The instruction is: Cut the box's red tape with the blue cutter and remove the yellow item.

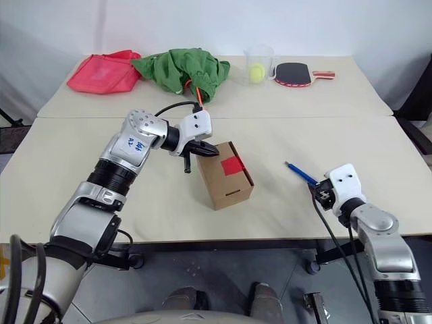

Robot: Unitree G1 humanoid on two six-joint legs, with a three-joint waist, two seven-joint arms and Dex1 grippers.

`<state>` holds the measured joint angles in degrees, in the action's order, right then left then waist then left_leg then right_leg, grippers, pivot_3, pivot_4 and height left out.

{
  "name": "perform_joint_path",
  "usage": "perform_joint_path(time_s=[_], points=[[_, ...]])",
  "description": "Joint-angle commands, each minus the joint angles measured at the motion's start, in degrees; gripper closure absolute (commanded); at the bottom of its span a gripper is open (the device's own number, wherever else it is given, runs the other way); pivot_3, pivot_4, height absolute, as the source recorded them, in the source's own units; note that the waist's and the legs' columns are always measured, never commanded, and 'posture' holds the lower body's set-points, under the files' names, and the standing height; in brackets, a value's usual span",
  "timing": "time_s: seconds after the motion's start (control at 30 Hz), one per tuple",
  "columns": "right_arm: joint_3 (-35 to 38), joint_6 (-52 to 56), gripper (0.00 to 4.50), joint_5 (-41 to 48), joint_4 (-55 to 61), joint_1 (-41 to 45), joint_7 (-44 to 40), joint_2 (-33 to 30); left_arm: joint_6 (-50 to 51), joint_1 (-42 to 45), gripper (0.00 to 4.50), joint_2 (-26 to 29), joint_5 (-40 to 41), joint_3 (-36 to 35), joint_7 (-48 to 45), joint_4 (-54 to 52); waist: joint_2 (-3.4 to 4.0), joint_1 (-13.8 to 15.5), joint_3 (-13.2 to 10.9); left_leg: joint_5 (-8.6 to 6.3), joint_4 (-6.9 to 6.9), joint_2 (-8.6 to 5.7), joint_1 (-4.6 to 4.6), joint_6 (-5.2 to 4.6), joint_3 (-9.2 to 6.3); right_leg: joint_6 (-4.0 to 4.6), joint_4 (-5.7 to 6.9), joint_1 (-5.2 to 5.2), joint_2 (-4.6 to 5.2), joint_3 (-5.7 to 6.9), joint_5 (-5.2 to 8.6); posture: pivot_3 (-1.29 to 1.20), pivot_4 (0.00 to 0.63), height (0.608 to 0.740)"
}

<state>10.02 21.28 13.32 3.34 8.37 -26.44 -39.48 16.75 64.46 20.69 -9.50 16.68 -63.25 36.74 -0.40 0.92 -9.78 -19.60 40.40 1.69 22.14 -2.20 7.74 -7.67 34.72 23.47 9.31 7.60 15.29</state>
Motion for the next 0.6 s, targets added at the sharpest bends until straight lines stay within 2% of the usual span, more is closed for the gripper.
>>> perform_joint_path(time_s=[0.03, 0.1, 0.33, 0.43, 0.6], points=[[2.9, -0.6, 0.57, 0.6, 4.0, -0.3, -2.3, -2.1, 0.9, -2.3, 4.50, -1.1, -1.2, 3.3, -1.6, 3.0, 0.00, 0.1, 0.0, 0.00, 0.00, 0.00, 0.00, 0.00, 0.00, 0.00, 0.00, 0.00, 0.00, 0.00, 0.00, 0.00, 0.150, 0.740], [3.6, -0.2, 0.02, 0.8, 5.8, -0.7, -3.9, -3.4, 0.6, -2.0, 4.50, -1.3, -1.2, 3.2, -1.5, 3.5, 0.00, 0.2, 0.0, -0.01, 0.00, 0.00, 0.00, -0.01, -0.01, 0.00, -0.01, 0.00, 0.00, 0.00, 0.00, 0.00, 0.150, 0.740], [7.2, 6.1, 0.02, 4.1, 14.1, 1.4, -9.9, -11.0, -1.5, -0.9, 4.50, -2.2, -1.1, 2.6, -1.0, 6.4, 0.01, 0.4, 0.0, -0.02, 0.00, 0.04, 0.01, -0.05, -0.06, 0.00, -0.04, -0.01, 0.06, 0.01, 0.00, 0.00, 0.150, 0.740], [6.3, 14.3, 0.02, 6.9, 15.9, 6.9, -10.2, -13.2, -2.7, -0.4, 4.50, -2.3, -0.4, 1.8, -1.2, 7.5, 0.01, 0.4, 0.0, -0.03, 0.01, 0.08, 0.00, -0.06, -0.09, 0.01, -0.04, -0.02, 0.09, 0.02, 0.00, 0.00, 0.150, 0.740], [-1.6, 34.1, 0.02, 13.5, 17.8, 23.1, -11.2, -14.5, -4.7, 0.2, 4.50, -2.6, 1.6, -0.5, -1.8, 8.3, 0.03, 0.3, 0.0, -0.02, 0.02, 0.13, 0.06, -0.07, -0.16, 0.02, 0.02, 0.09, 0.18, 0.04, 0.00, 0.00, 0.150, 0.740]])
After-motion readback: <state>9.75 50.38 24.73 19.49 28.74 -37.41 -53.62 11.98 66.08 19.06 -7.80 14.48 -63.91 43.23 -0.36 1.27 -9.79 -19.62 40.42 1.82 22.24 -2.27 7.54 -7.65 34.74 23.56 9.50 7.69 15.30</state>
